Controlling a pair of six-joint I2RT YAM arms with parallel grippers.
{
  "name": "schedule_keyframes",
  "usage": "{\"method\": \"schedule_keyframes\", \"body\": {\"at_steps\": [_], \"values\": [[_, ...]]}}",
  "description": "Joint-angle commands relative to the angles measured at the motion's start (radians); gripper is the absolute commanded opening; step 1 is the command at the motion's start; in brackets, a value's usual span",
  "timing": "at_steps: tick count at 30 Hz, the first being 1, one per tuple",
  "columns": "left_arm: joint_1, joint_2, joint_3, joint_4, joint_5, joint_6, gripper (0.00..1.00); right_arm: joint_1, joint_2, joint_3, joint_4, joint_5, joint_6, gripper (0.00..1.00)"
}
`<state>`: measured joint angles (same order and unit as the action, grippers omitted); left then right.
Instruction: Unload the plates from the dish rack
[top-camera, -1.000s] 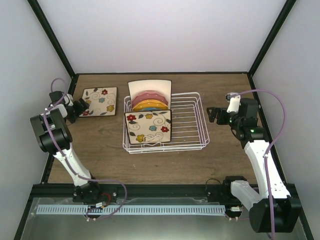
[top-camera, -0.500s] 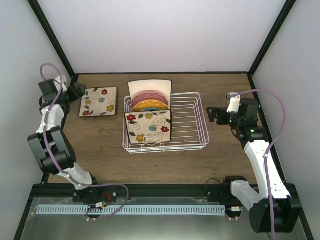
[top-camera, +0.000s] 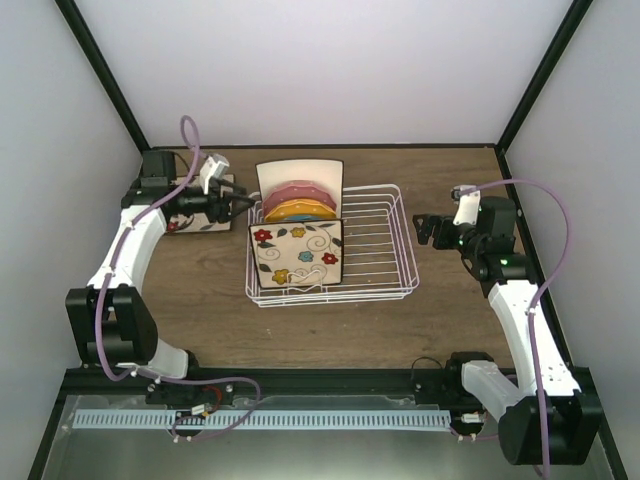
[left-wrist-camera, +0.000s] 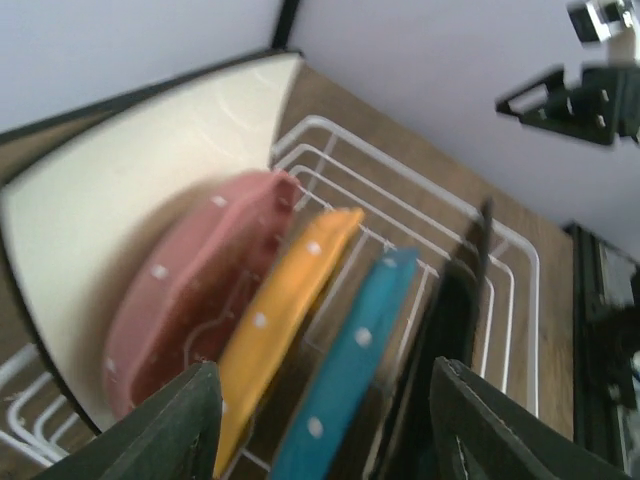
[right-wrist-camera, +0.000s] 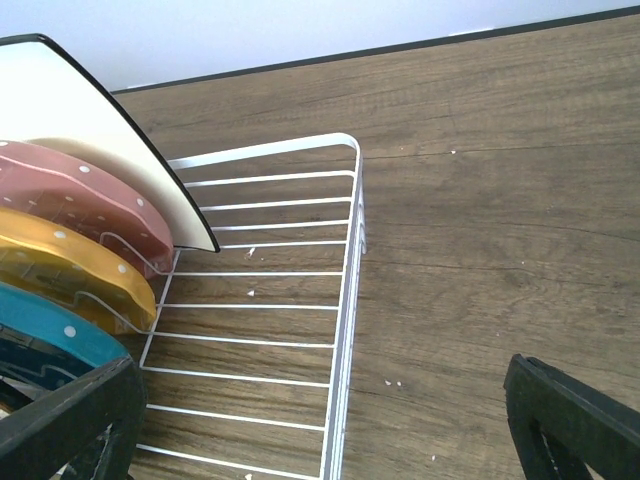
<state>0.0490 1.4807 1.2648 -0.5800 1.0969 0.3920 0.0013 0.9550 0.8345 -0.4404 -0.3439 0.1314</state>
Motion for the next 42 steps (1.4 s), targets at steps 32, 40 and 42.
{"method": "schedule_keyframes", "body": {"at_steps": [32, 40, 42], "values": [[-0.134, -0.114, -0.173, -0.098, -0.125, 0.526, 0.33, -0.011, -0.028, -0.002, -0.020, -0.002, 0.003, 1.00], [-0.169, -0.105, -0.198, -0.063, -0.133, 0.526, 0.30, -0.011, -0.037, -0.002, -0.034, 0.003, 0.002, 1.00], [-0.174, -0.103, -0.205, -0.057, -0.135, 0.526, 0.28, -0.011, -0.038, 0.000, -0.033, 0.005, 0.002, 1.00]]}}
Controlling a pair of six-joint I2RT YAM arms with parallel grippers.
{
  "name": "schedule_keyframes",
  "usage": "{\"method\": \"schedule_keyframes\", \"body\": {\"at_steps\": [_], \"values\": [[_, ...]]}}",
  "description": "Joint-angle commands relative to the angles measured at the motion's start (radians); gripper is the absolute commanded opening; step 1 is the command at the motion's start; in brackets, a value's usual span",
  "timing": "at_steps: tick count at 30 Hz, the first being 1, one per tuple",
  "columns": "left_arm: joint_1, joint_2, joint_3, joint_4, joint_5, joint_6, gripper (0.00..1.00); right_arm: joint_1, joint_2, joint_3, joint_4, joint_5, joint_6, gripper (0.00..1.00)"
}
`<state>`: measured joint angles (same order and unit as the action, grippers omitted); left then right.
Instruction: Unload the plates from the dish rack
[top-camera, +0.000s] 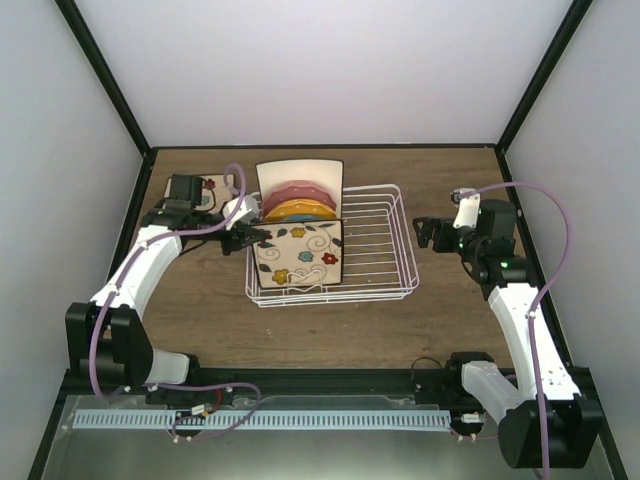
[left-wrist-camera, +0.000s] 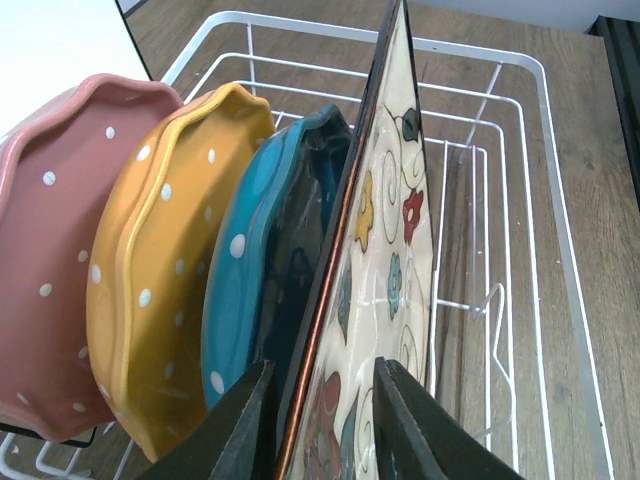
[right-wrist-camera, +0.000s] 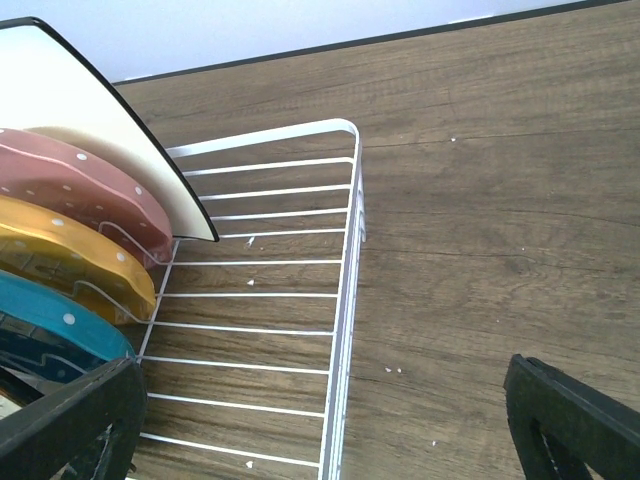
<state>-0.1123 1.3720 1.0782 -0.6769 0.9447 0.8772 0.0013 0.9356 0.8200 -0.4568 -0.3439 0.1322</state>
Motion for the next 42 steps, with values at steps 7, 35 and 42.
{"method": "schedule_keyframes", "body": {"at_steps": [7, 35, 42], "values": [[-0.026, 0.014, -0.042, 0.078, 0.014, 0.022, 0.12, -0.010, -0.017, 0.019, -0.021, 0.004, 0.001, 1.00], [-0.028, -0.147, 0.285, 0.147, 0.163, -0.327, 0.04, -0.011, -0.023, -0.013, 0.007, -0.008, 0.020, 1.00], [0.062, -0.150, 0.339, 0.642, 0.139, -0.833, 0.04, -0.011, -0.023, -0.016, 0.009, -0.015, 0.018, 1.00]]}}
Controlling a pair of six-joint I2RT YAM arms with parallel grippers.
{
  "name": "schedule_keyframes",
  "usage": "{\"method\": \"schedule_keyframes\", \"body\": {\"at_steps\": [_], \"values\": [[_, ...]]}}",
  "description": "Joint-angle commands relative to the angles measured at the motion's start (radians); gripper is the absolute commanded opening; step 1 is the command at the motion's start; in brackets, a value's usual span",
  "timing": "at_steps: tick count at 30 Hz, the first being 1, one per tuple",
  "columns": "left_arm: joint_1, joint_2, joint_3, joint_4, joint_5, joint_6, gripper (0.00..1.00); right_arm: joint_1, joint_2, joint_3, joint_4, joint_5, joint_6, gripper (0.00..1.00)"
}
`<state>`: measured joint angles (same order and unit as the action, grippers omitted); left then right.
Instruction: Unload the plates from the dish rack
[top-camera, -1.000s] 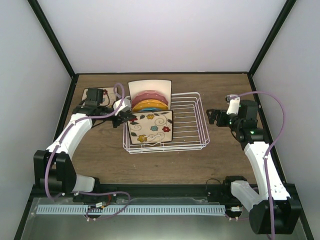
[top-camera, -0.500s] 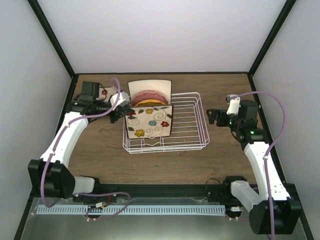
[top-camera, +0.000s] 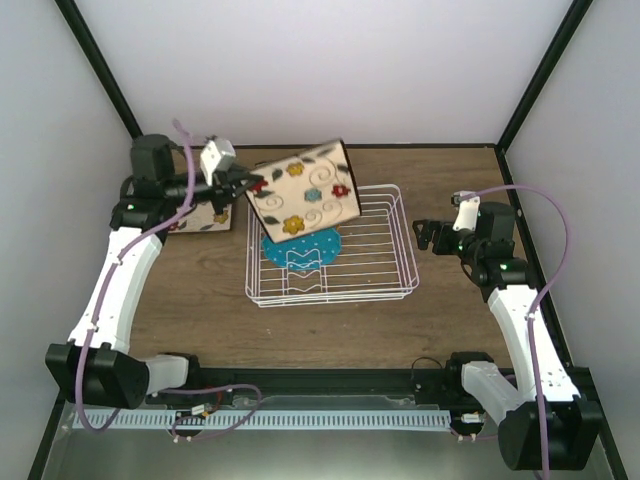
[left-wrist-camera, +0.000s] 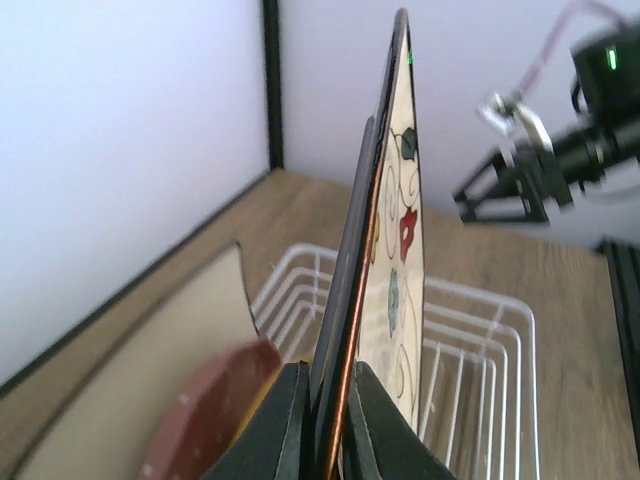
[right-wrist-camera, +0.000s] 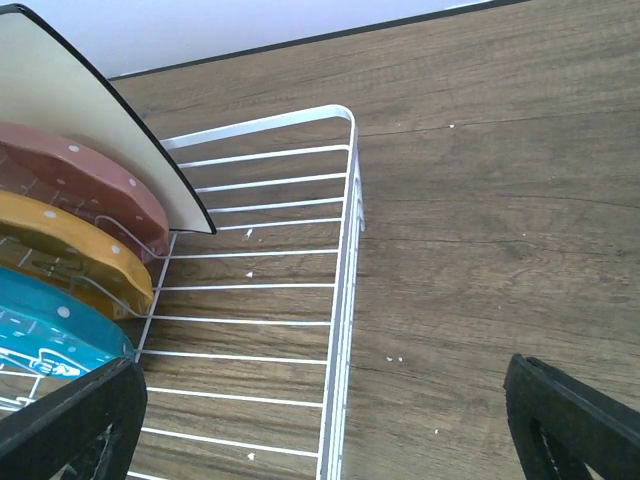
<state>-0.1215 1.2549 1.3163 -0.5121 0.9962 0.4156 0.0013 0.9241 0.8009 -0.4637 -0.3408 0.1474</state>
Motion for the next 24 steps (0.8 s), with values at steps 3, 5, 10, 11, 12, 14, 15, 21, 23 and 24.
{"method": "schedule_keyframes", "body": {"at_steps": [3, 5, 10, 11, 12, 14, 15, 21, 23, 24], "values": [[0.162, 0.023, 0.176, 0.673, 0.069, -0.600, 0.04, -0.011, -0.007, 0.003, 0.018, -0.023, 0.003, 1.00], [0.240, 0.065, 0.217, 0.797, 0.033, -0.752, 0.04, -0.011, -0.007, 0.002, 0.017, -0.026, 0.003, 1.00], [0.430, 0.174, 0.235, 1.035, -0.072, -1.100, 0.04, -0.010, -0.019, -0.001, 0.020, -0.026, 0.004, 1.00], [0.453, 0.194, 0.230, 1.044, -0.086, -1.146, 0.04, -0.010, -0.021, -0.001, 0.020, -0.026, 0.004, 1.00], [0.475, 0.210, 0.223, 1.046, -0.104, -1.177, 0.04, -0.011, -0.023, -0.001, 0.021, -0.026, 0.005, 1.00], [0.502, 0.232, 0.181, 1.038, -0.132, -1.215, 0.04, -0.011, -0.025, 0.000, 0.021, -0.025, 0.007, 1.00], [0.516, 0.235, 0.152, 1.026, -0.154, -1.229, 0.04, -0.011, -0.027, -0.001, 0.020, -0.023, 0.007, 1.00], [0.565, 0.240, -0.042, 0.948, -0.275, -1.282, 0.04, -0.011, -0.034, 0.001, 0.019, -0.023, 0.013, 1.00], [0.577, 0.250, -0.091, 0.934, -0.310, -1.291, 0.04, -0.011, -0.032, 0.002, 0.020, -0.026, 0.013, 1.00], [0.582, 0.256, -0.111, 0.931, -0.319, -1.293, 0.04, -0.011, -0.030, 0.002, 0.019, -0.027, 0.014, 1.00]]}}
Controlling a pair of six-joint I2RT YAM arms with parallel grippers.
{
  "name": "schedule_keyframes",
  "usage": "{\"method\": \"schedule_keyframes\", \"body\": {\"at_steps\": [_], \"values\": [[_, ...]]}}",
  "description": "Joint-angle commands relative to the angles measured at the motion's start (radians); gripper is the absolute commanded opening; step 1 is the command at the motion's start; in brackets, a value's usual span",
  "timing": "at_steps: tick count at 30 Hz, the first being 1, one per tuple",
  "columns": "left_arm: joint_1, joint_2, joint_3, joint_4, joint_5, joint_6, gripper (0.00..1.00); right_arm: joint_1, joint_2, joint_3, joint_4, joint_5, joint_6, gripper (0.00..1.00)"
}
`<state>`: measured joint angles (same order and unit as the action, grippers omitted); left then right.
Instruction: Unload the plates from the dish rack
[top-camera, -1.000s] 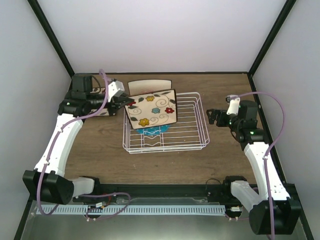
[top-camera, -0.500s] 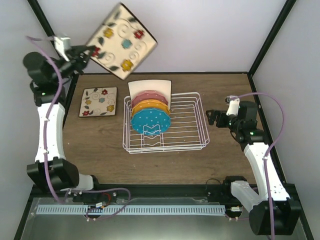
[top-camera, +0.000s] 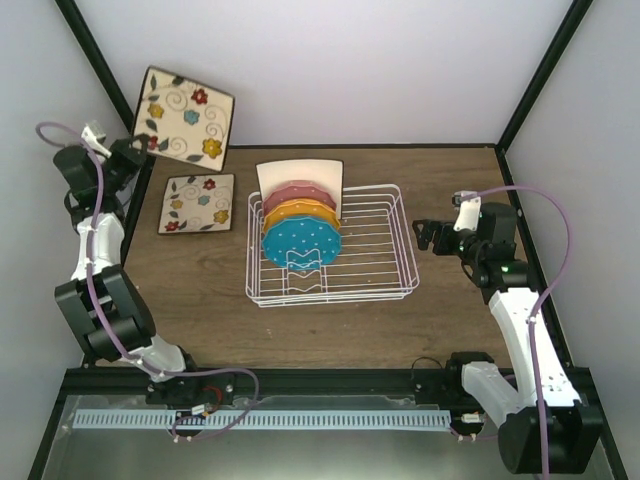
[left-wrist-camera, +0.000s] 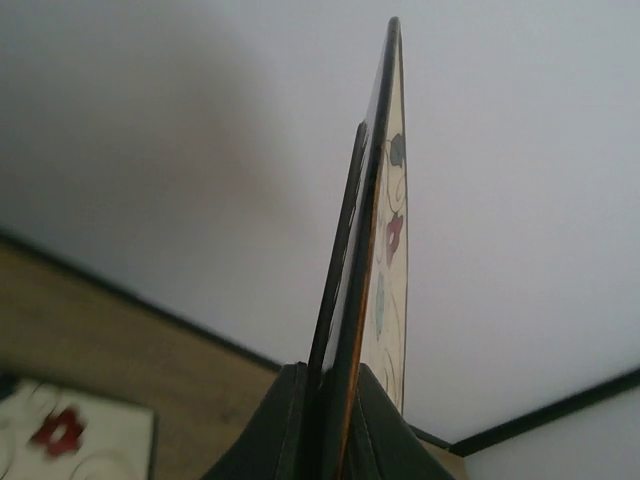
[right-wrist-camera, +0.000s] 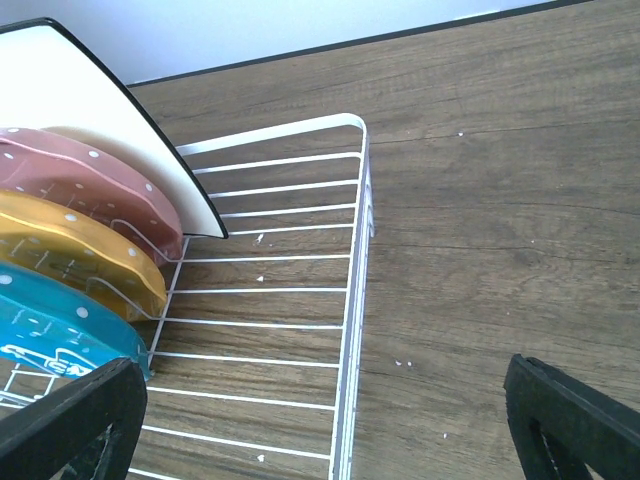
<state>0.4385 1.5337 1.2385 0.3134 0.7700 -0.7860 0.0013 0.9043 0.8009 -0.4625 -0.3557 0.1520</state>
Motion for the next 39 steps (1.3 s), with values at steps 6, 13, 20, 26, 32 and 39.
{"method": "schedule_keyframes", "body": {"at_steps": [6, 13, 20, 26, 32, 39], "values": [[0.042, 0.019, -0.125, 0.095, -0.139, -0.106, 0.04, -0.011, 0.005, 0.011, 0.011, -0.018, 0.009, 1.00], [0.064, 0.083, -0.217, 0.103, -0.129, -0.110, 0.04, -0.011, 0.011, 0.020, 0.002, -0.011, 0.006, 1.00], [0.068, 0.144, -0.227, 0.048, -0.066, -0.036, 0.04, -0.011, 0.019, 0.028, -0.005, -0.007, 0.001, 1.00], [0.069, 0.197, -0.226, 0.006, -0.016, 0.010, 0.04, -0.011, 0.022, 0.028, -0.004, -0.007, -0.002, 1.00], [0.069, 0.232, -0.238, 0.009, -0.014, 0.014, 0.04, -0.011, 0.025, 0.029, -0.005, -0.003, -0.003, 1.00], [0.070, 0.254, -0.271, 0.015, -0.049, -0.025, 0.04, -0.011, 0.027, 0.030, -0.008, 0.003, -0.008, 1.00]]}}
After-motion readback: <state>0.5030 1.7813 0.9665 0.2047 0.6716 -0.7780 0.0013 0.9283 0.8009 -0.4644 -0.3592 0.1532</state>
